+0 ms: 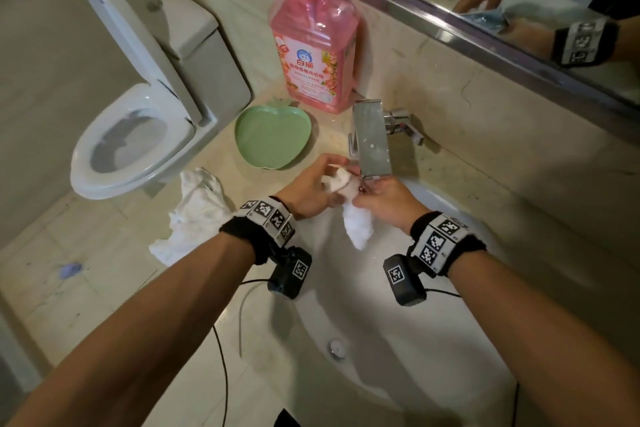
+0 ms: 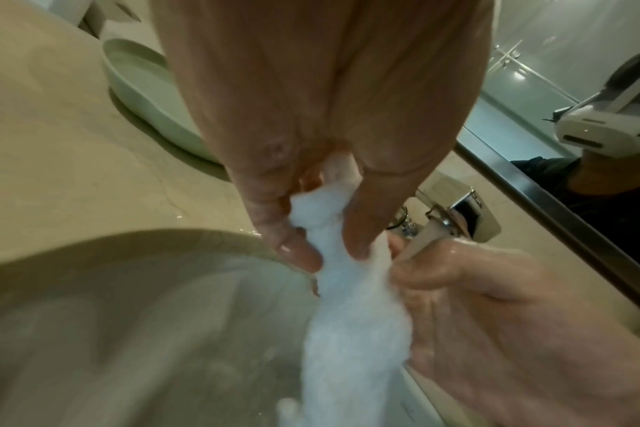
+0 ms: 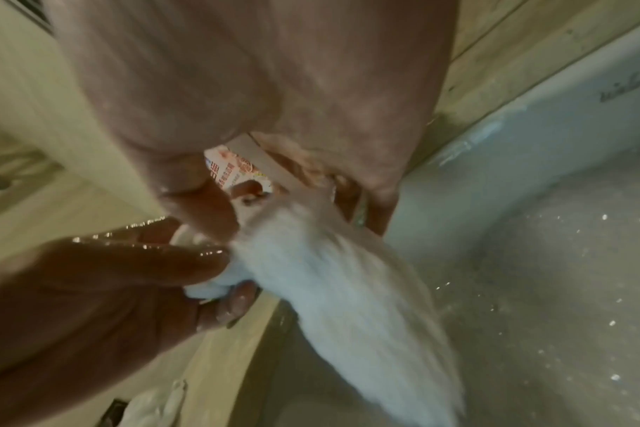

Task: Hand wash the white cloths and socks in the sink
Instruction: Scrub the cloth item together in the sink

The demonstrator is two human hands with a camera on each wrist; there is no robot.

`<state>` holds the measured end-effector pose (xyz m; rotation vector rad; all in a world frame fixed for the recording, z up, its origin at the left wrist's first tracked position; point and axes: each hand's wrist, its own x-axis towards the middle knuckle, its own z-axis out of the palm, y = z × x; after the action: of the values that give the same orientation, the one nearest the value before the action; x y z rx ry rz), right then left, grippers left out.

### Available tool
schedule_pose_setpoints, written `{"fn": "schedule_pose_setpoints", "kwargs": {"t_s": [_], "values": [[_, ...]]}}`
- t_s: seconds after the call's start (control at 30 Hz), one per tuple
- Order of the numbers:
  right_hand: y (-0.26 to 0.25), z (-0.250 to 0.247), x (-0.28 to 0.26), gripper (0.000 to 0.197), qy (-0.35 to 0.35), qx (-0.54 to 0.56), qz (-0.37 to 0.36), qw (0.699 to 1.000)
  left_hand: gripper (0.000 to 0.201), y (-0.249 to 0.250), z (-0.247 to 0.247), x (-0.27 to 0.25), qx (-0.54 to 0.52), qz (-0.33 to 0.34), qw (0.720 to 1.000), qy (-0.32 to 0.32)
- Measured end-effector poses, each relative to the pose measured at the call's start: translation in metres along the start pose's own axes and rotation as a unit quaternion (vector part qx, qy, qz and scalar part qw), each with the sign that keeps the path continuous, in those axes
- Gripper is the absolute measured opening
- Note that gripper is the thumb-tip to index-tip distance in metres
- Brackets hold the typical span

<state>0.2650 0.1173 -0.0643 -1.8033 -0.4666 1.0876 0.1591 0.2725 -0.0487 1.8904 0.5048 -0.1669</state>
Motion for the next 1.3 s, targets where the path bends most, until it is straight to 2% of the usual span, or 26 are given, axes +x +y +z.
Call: {"fn": "schedule_pose_setpoints", "kwargs": {"t_s": [0.13, 0.2, 0.27, 0.3, 0.43, 0.5, 0.6, 0.7, 0.77, 0.87, 0.93, 1.0, 1.07, 1.13, 1.23, 1.3], "values": [[0.002, 0.002, -0.003, 0.029, 0.045, -0.051, -0.015, 0.998, 0.053, -0.007, 0.011, -0.003, 0.033, -0.022, 0.997, 0.066], [0.001, 0.0, -0.006, 0.052, 0.065, -0.07, -0.021, 0.995, 0.047, -0.005, 0.015, -0.003, 0.045, -0.028, 0.995, 0.086], [-0.003, -0.004, -0.009, 0.078, 0.073, -0.069, -0.026, 0.995, 0.04, -0.002, 0.018, 0.0, 0.067, -0.018, 0.995, 0.077], [-0.004, -0.007, -0.011, 0.078, 0.07, -0.075, -0.029, 0.994, 0.038, -0.001, 0.02, 0.001, 0.083, -0.011, 0.994, 0.069], [-0.004, -0.021, -0.018, 0.034, 0.055, -0.096, -0.032, 0.993, 0.03, 0.007, 0.028, 0.005, 0.131, 0.027, 0.989, 0.063], [-0.002, -0.025, -0.021, 0.028, 0.059, -0.103, -0.046, 0.992, 0.017, 0.009, 0.03, 0.007, 0.137, 0.031, 0.989, 0.055], [0.004, -0.034, -0.024, 0.017, 0.049, -0.118, -0.053, 0.99, 0.02, 0.013, 0.032, 0.009, 0.16, 0.016, 0.986, 0.039], [0.01, -0.041, -0.027, 0.022, 0.042, -0.121, -0.061, 0.99, 0.023, 0.016, 0.034, 0.012, 0.146, 0.038, 0.988, 0.009], [0.011, -0.043, -0.029, 0.025, 0.057, -0.123, -0.084, 0.987, 0.034, 0.019, 0.034, 0.014, 0.096, 0.006, 0.995, -0.005], [0.007, -0.044, -0.028, 0.036, 0.094, -0.104, -0.099, 0.985, 0.048, 0.021, 0.034, 0.014, 0.079, -0.026, 0.996, 0.02], [0.006, -0.046, -0.025, 0.043, 0.089, -0.104, -0.082, 0.987, 0.044, 0.019, 0.032, 0.012, 0.082, -0.025, 0.996, 0.03], [0.006, -0.045, -0.022, 0.034, 0.051, -0.103, -0.065, 0.991, 0.033, 0.016, 0.029, 0.005, 0.083, 0.0, 0.995, 0.047], [0.005, -0.04, -0.022, 0.026, 0.019, -0.112, -0.077, 0.991, 0.039, 0.011, 0.025, -0.003, 0.092, 0.034, 0.994, 0.048], [0.004, -0.034, -0.021, 0.029, 0.006, -0.114, -0.087, 0.99, 0.04, 0.009, 0.021, -0.008, 0.08, 0.04, 0.996, 0.03], [0.002, -0.026, -0.019, 0.023, 0.029, -0.094, -0.082, 0.992, 0.035, 0.009, 0.014, -0.009, 0.078, 0.011, 0.997, 0.021], [0.002, -0.024, -0.018, 0.025, 0.058, -0.09, -0.075, 0.991, 0.04, 0.009, 0.007, -0.009, 0.11, -0.015, 0.994, 0.004]]}}
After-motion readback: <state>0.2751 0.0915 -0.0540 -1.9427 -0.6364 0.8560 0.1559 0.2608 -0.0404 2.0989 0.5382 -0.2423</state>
